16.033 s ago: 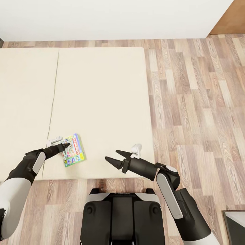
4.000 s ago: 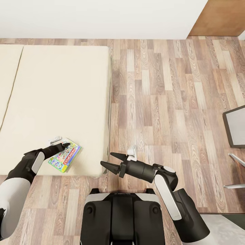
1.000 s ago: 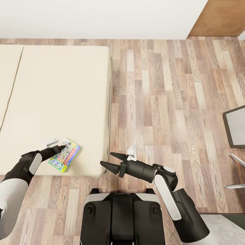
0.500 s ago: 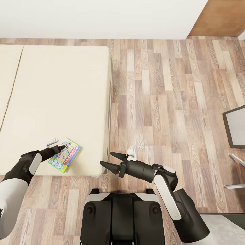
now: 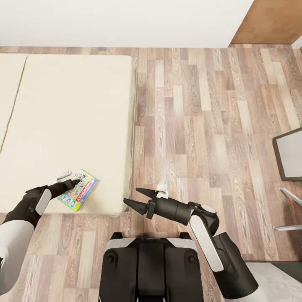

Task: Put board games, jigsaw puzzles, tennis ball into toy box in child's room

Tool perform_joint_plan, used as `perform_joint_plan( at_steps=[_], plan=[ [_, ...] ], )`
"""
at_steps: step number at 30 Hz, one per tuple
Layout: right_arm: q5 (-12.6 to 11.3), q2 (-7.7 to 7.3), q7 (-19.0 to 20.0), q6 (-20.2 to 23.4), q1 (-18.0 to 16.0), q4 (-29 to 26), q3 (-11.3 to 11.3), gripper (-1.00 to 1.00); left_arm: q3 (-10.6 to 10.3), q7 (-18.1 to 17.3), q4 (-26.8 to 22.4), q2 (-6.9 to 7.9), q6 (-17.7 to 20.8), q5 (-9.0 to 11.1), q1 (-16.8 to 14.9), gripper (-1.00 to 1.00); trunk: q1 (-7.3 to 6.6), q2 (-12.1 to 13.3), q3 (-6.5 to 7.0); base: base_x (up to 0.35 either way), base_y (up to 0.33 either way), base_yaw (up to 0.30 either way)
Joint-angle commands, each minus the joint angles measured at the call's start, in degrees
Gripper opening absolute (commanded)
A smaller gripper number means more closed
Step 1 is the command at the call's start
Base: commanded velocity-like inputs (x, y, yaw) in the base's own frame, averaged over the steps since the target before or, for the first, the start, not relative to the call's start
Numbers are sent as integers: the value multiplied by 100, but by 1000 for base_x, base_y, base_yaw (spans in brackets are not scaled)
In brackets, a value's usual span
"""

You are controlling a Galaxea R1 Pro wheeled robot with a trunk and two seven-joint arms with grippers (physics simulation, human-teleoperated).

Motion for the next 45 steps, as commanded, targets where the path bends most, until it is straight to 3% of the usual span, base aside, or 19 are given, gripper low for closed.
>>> perform_joint_plan(
  at_steps=[1,45],
  plan=[
    [-36,2,-4,41,-2,-1,-3,100,11,-24,483,-5,45,21,3,100,4,-7,-6,-59,-99,0],
    [-36,2,-4,41,-2,-1,-3,100,20,-32,483,-7,57,47,3,100,4,-7,-6,-3,-38,0]
  ],
)
